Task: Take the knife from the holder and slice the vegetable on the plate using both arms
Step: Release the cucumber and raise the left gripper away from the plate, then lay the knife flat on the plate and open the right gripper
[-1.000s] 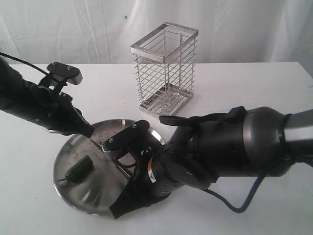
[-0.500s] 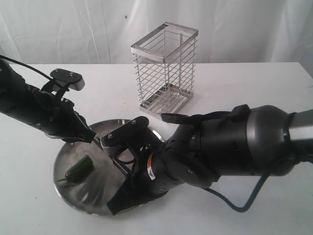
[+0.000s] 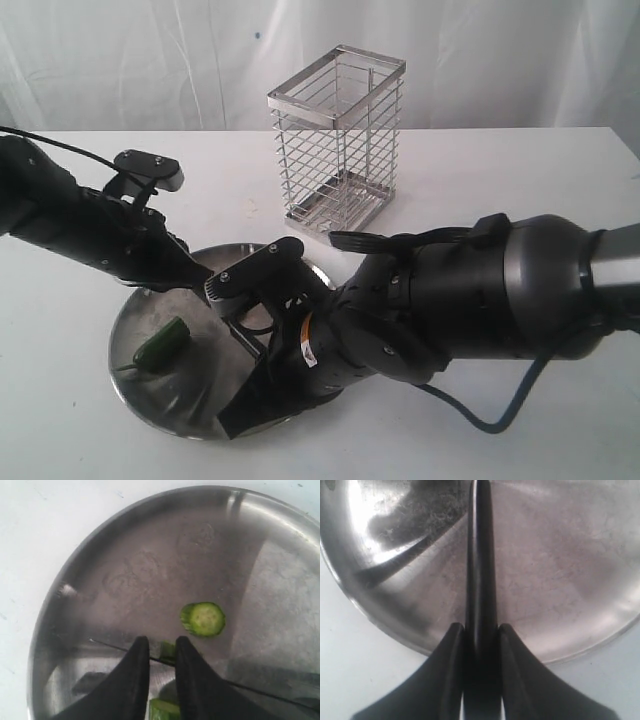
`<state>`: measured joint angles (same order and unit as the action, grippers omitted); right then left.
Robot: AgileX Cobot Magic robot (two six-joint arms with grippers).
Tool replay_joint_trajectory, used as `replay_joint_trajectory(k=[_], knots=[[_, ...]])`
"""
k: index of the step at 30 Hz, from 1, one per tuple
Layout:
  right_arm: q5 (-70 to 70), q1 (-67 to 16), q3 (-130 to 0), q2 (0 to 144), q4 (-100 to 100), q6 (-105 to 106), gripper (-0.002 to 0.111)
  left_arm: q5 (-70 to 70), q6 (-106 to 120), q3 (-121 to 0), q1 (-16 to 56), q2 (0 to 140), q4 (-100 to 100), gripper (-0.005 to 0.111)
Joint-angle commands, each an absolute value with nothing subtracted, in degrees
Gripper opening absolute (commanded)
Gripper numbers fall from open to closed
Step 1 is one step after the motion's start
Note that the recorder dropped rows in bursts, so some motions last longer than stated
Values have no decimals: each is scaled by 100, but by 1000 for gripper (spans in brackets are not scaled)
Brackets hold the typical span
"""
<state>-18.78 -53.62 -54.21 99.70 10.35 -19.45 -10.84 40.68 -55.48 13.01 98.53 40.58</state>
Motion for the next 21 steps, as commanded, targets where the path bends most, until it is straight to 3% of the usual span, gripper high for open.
replay_joint_trajectory(k=[1, 5, 13, 21], knots=[[-1788, -5312, -5419, 9894, 1032, -1976, 0, -613, 4103, -5542, 1503, 10171, 4165, 25], [-1827, -5312, -5419, 9894, 1032, -1976, 0, 136, 4081, -5649, 1670, 10254, 4165, 25], [-1853, -5312, -5419, 9894, 1032, -1976, 0, -705, 4040, -6301, 1670, 9670, 4165, 25], [-1681, -5120, -5419, 9894, 1083, -1976, 0, -727, 3689, -5862, 1670, 8523, 4165, 25]])
